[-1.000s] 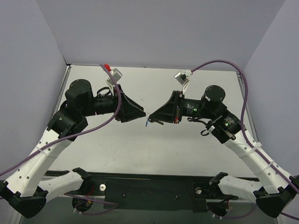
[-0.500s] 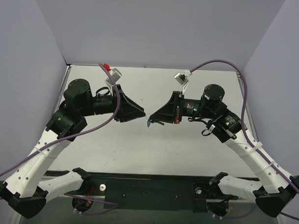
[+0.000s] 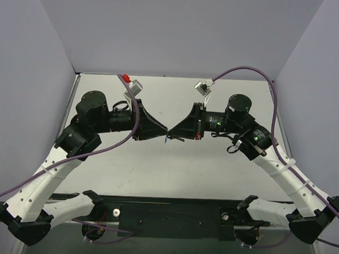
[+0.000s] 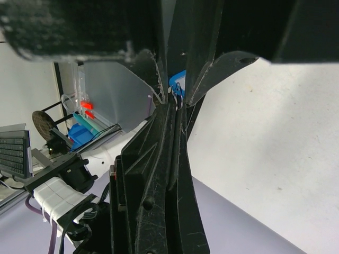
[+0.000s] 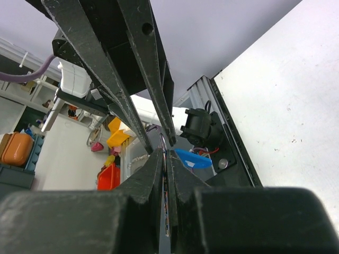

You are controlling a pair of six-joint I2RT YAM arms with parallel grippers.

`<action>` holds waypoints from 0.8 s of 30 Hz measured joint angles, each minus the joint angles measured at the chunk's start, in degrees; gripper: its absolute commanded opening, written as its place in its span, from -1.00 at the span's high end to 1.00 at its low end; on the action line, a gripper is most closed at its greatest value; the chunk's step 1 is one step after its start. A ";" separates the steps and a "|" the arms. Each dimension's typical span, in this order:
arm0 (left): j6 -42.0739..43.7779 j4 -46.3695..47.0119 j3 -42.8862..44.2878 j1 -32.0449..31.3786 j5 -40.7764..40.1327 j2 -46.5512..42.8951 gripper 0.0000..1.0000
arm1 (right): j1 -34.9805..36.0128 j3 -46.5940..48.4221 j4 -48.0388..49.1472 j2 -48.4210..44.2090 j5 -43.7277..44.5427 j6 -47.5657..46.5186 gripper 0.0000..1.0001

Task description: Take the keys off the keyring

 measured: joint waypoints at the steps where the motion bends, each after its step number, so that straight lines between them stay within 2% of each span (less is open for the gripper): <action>1: -0.09 0.00 0.00 -0.24 -0.07 0.07 0.72 | 0.07 0.02 -0.11 0.02 0.02 -0.09 1.00; 3: -0.24 0.00 0.00 -0.63 -0.15 0.09 1.00 | 0.37 0.13 -0.59 0.02 0.22 -0.35 1.00; 14: -0.31 -0.48 -0.02 -2.21 -4.74 -0.42 1.00 | 0.42 0.55 -1.16 -0.22 1.29 -0.61 1.00; 24: -4.09 3.15 -2.40 -8.59 -18.78 -3.67 1.00 | 2.62 -0.90 2.05 -2.99 7.69 0.94 1.00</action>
